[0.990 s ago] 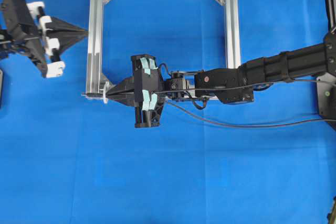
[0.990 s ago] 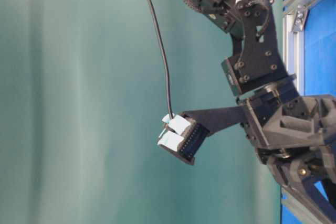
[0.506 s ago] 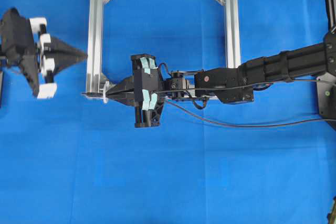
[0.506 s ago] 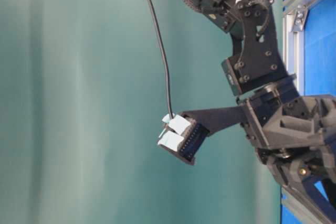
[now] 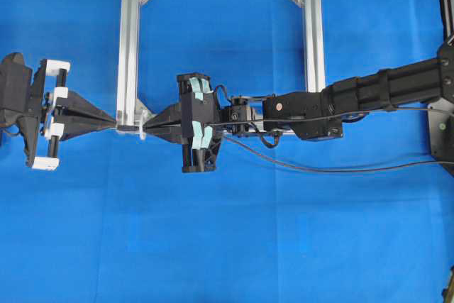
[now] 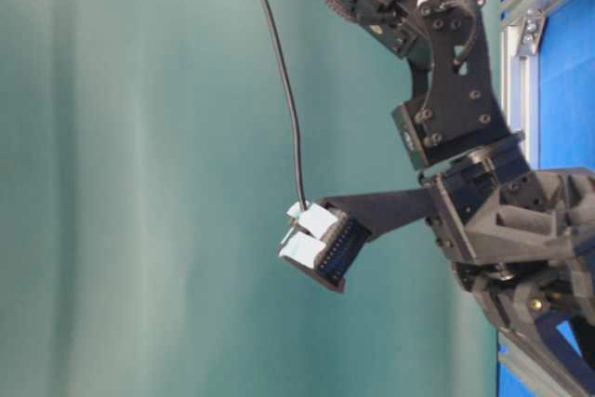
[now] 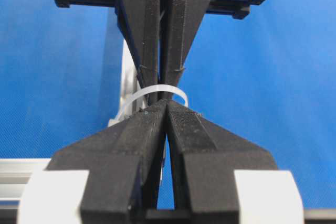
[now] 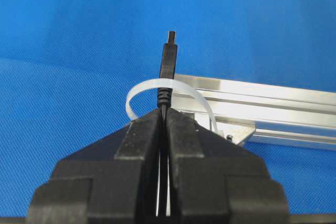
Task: Insert the wire through the string loop located on the left side.
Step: 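Swing the left gripper out left and open it facing the plug tip, then advance the left gripper to the plug tip and close on it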
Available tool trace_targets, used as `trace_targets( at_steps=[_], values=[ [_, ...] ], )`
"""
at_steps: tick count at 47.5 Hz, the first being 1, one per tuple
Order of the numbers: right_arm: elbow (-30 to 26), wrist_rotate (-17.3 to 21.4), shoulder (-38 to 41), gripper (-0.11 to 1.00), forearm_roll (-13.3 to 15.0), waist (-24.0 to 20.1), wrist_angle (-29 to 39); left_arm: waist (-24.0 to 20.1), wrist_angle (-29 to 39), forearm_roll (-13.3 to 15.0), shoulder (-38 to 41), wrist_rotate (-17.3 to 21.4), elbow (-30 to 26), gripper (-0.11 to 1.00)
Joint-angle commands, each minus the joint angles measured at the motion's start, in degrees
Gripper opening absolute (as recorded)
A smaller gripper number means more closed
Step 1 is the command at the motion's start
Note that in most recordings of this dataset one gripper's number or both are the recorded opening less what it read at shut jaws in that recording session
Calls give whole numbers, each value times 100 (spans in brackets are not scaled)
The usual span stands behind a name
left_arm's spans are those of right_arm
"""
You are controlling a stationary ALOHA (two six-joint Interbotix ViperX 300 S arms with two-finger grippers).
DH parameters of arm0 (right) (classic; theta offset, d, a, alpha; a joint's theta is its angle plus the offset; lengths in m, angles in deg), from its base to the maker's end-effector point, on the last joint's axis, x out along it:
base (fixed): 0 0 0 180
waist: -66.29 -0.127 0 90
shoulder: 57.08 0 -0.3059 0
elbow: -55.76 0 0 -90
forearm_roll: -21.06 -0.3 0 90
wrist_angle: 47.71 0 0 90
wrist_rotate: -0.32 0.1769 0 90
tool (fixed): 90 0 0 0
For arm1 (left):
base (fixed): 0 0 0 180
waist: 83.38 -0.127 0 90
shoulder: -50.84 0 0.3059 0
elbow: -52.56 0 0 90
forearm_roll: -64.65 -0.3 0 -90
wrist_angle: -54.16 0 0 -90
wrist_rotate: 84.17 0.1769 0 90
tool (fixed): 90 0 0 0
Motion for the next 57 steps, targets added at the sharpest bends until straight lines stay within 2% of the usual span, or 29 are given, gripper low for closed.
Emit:
trace_targets(
  at_steps=[1,10,13,17,24,27,29,41,57],
  values=[
    [-70,9,-132,0,-9,0,-26,18,-18,-44,-35,79,-26,0],
    [-70,9,-132,0,-9,9,-26,18,-26,-44,-53,88,-44,1],
    [-70,9,-132,0,-9,0,-26,18,-44,-44,-53,79,-53,6],
    [-70,9,-132,0,-9,0,-26,18,-62,-35,-53,70,-79,25],
    [-70,9,-132,0,-9,9,-26,18,-70,-35,-53,53,-105,71],
    [-70,9,-132,0,-9,0,-26,18,-70,-35,-53,53,-105,85],
    [-70,9,-132,0,-9,0,-26,18,-79,-35,-53,53,-105,91],
    [-70,9,-132,0,-9,0,-26,18,-62,-35,132,53,-132,91],
    [-70,9,-132,0,-9,9,-26,18,-396,-35,1564,53,-431,90]
  ],
)
